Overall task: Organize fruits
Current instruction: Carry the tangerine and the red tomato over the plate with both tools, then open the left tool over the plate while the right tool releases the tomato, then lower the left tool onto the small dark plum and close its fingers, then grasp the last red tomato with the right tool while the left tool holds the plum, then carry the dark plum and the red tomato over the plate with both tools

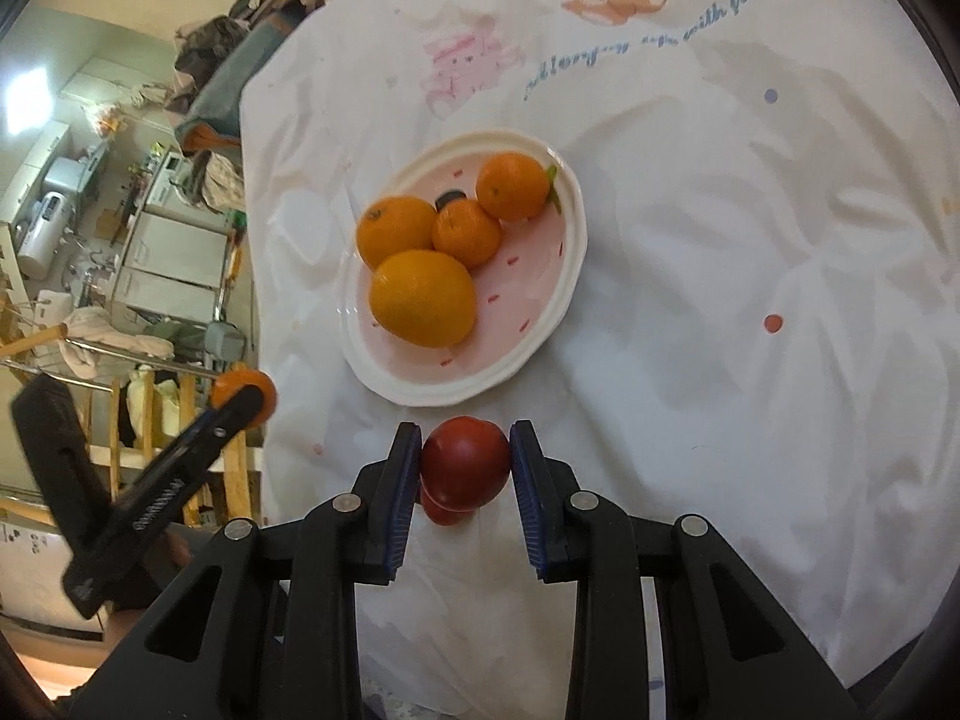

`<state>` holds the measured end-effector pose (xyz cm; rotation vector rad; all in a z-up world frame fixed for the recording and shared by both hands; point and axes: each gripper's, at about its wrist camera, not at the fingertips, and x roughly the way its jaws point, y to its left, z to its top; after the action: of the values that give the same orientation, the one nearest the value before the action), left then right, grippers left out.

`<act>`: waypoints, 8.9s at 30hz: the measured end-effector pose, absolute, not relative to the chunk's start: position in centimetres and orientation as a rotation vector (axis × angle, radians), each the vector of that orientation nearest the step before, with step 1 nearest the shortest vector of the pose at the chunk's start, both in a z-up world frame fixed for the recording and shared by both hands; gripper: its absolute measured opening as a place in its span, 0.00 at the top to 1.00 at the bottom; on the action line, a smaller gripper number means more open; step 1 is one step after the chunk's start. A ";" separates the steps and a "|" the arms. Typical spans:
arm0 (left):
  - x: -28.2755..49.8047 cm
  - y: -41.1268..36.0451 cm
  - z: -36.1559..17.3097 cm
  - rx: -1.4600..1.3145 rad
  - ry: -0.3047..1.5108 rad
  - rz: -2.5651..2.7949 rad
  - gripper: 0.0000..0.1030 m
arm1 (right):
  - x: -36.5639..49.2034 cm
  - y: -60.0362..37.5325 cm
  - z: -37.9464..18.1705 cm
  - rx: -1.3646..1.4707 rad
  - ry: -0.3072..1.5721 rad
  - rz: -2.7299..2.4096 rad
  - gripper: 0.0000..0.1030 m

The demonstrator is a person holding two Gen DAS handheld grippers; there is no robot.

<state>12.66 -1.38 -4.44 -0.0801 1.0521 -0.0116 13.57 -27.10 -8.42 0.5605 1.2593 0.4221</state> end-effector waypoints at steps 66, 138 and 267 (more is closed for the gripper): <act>30.0 -6.9 -8.7 -0.051 1.144 -0.180 0.63 | 30.6 -28.5 -11.0 0.656 1.219 0.474 0.66; 12.9 -3.9 -5.3 -0.052 1.151 -0.169 0.22 | 14.3 -31.3 -5.2 0.616 1.096 0.338 0.33; 20.3 -4.5 -0.8 -0.033 1.009 -0.120 0.80 | 21.7 -27.5 -3.1 0.395 1.041 0.445 0.67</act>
<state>20.29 -4.53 -0.83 -0.0326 1.0087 -0.1204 21.74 -27.50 -3.06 0.3953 1.0409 0.4453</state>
